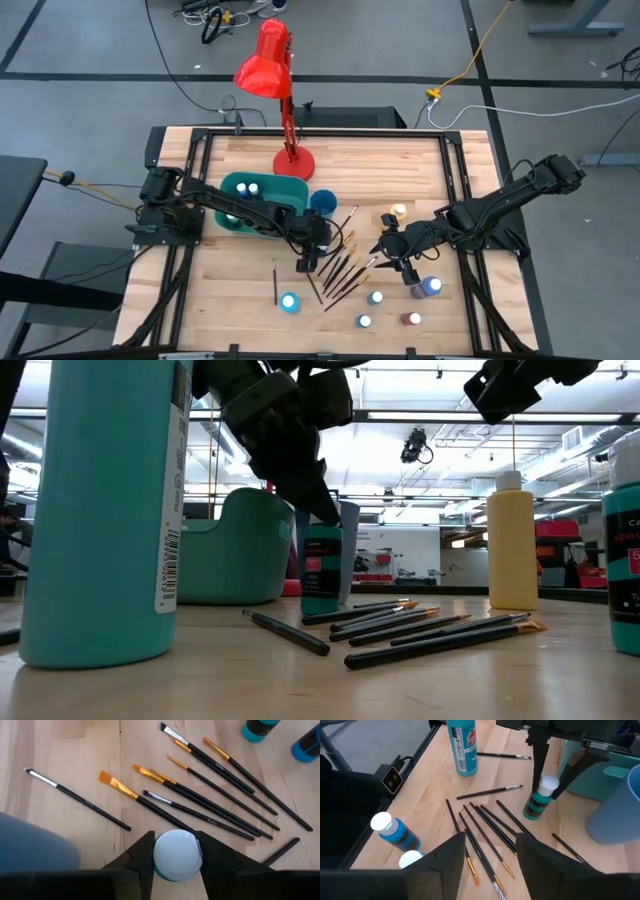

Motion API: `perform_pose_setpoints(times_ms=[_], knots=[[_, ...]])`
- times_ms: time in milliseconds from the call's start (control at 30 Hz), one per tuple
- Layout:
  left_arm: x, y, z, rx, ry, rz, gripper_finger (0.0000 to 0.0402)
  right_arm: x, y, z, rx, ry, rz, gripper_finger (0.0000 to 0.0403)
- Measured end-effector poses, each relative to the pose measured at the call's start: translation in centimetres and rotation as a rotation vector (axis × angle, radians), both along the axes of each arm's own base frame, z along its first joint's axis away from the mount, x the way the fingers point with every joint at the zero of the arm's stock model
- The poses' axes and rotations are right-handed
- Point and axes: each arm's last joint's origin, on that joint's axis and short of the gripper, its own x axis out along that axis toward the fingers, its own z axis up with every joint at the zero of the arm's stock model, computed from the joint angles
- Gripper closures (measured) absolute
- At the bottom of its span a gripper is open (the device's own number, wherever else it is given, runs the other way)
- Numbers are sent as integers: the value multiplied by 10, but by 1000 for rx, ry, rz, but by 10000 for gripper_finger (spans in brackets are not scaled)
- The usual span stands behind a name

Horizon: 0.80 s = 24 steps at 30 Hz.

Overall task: Pick & Place Paint Supplies
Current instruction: Put the blue green paint bottle into the green bin

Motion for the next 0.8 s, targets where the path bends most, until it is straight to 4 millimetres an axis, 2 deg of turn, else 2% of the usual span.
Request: perform_pose_setpoints(times_ms=[300,567,800], knots=[[-2,-4,5,-2,6,-6,264,0,0,1,4,-8,0,218],[-5,-16,32,-23,-50,-19,271,1,0,1,4,-9,0,218],[-37,-19,68,21,-53,56,261,2,1,2,16,-27,-3,218]])
